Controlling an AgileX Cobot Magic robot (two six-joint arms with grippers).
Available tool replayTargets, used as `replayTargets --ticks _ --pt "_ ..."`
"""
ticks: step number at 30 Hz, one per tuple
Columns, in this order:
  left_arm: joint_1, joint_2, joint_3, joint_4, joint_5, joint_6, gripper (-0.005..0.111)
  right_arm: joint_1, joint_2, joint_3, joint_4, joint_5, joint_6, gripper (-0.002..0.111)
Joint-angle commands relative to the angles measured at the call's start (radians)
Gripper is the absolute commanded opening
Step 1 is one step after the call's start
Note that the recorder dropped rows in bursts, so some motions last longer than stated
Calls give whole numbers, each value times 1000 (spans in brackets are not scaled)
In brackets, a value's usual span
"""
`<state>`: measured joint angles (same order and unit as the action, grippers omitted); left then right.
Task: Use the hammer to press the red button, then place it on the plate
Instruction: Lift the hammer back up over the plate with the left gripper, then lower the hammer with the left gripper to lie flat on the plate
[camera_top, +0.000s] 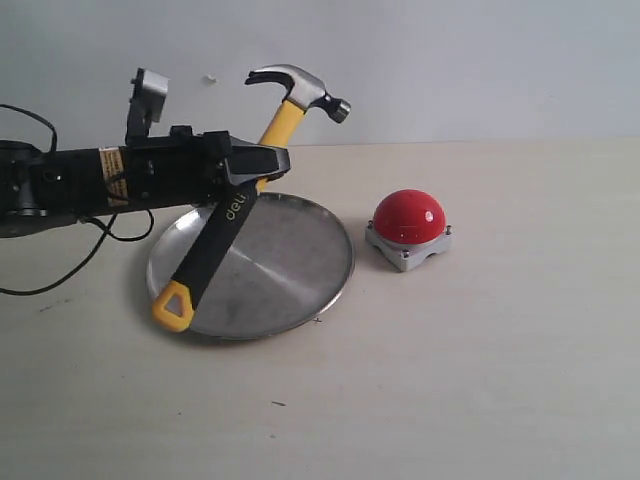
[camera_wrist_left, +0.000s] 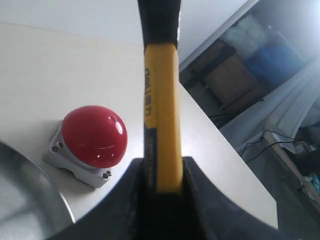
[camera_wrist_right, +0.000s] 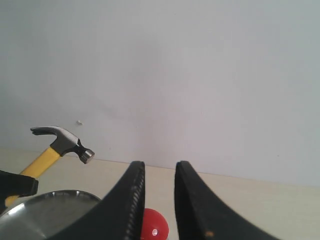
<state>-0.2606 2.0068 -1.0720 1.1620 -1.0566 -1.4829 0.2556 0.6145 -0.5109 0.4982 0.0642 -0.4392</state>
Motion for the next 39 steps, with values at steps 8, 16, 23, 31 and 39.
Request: replayTargets --ticks 8,16,23,31,39 --pt "15 131 -147 -14 -139 -69 0 0 -3 6 -1 -4 -3 22" --pt "42 192 -148 -21 -138 -91 0 0 -3 6 -1 -6 -3 22" --pt "42 252 -149 -42 -124 -62 0 0 -3 6 -1 -6 -3 22" --pt "42 254 -149 -63 9 -39 0 0 -3 6 -1 -6 -3 22" --pt "42 254 -149 -68 37 -37 0 0 -3 6 -1 -6 -3 22"
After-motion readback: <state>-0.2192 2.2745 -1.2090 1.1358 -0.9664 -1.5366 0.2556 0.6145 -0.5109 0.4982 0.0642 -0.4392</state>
